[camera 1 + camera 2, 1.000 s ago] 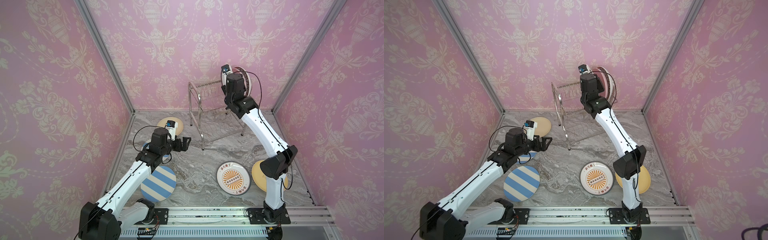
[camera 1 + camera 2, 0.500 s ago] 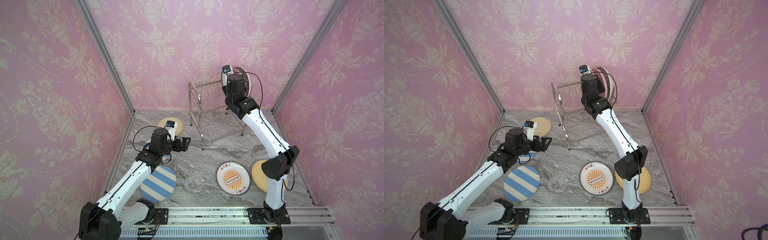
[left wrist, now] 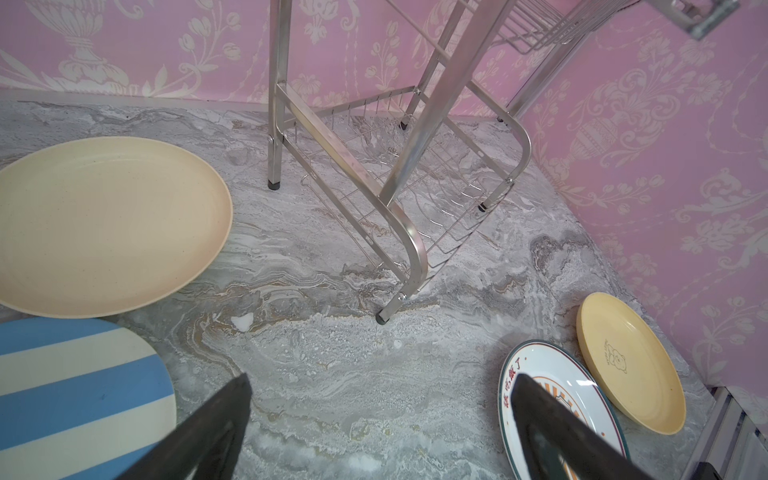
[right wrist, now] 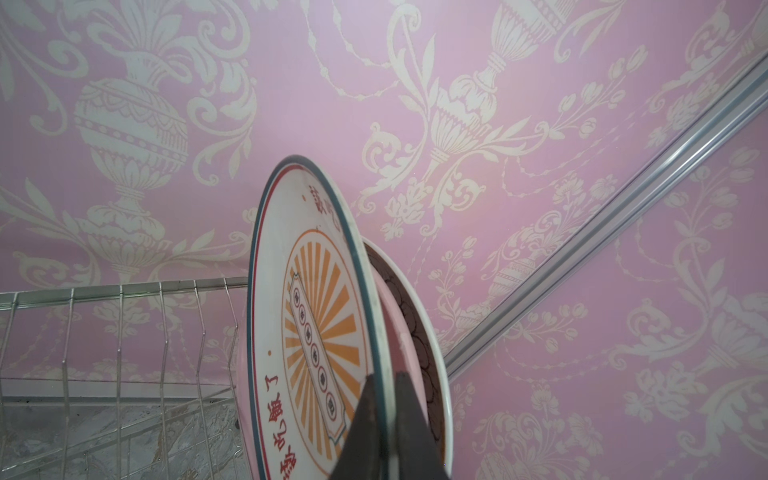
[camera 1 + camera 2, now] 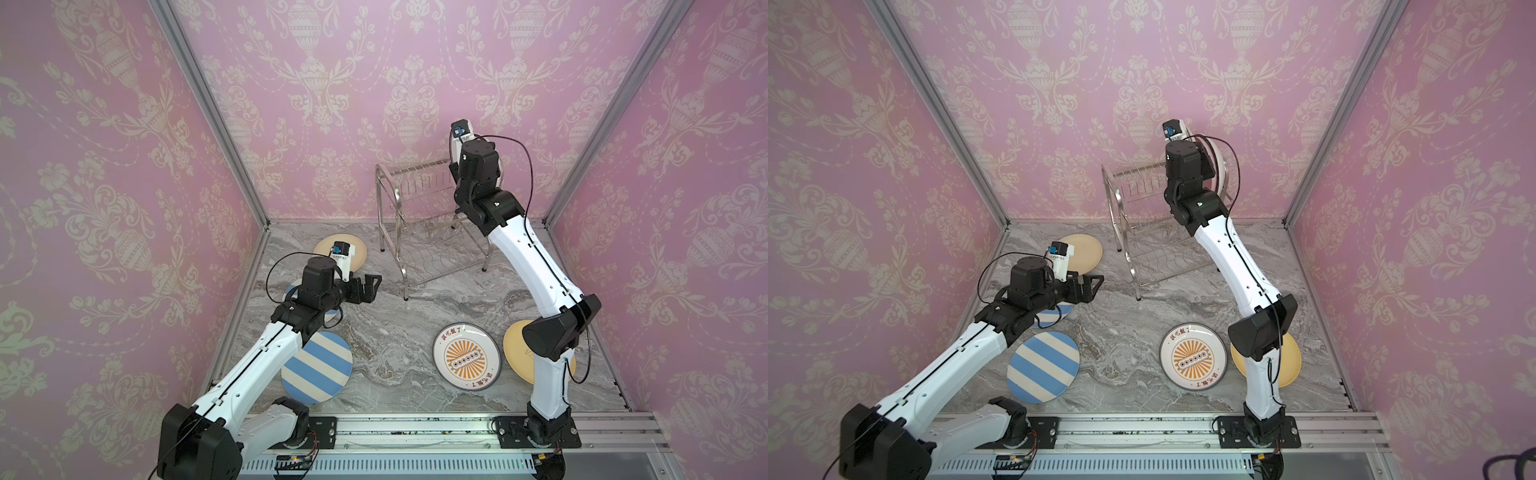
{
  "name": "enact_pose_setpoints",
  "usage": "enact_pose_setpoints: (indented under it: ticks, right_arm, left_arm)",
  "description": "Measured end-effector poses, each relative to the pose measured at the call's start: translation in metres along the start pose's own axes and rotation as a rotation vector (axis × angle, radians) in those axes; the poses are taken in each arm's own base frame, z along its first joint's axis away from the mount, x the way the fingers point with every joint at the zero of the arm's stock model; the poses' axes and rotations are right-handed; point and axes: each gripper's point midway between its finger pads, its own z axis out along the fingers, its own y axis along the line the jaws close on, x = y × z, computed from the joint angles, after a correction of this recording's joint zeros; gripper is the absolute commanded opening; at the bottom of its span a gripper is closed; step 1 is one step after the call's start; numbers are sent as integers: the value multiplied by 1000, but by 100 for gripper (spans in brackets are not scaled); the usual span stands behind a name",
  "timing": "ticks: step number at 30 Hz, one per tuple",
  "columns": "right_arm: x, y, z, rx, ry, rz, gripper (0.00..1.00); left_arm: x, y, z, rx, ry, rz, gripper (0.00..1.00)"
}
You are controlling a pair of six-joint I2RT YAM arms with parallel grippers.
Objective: Load the plates into the dish rack
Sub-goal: 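Settle the sunburst plate into the rack slot with the right gripper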
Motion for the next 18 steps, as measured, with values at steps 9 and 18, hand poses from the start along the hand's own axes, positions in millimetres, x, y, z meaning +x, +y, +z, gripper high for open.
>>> enact_pose_setpoints:
  ticks: [9, 18]
  right_arm:
    - [8, 7, 2, -4, 19, -20, 0]
    - [6, 19, -5, -15, 10, -53, 0]
  left_arm:
    - [-3, -3, -5, 7, -16, 4, 99]
    - [-2, -3, -6, 7, -15, 4, 99]
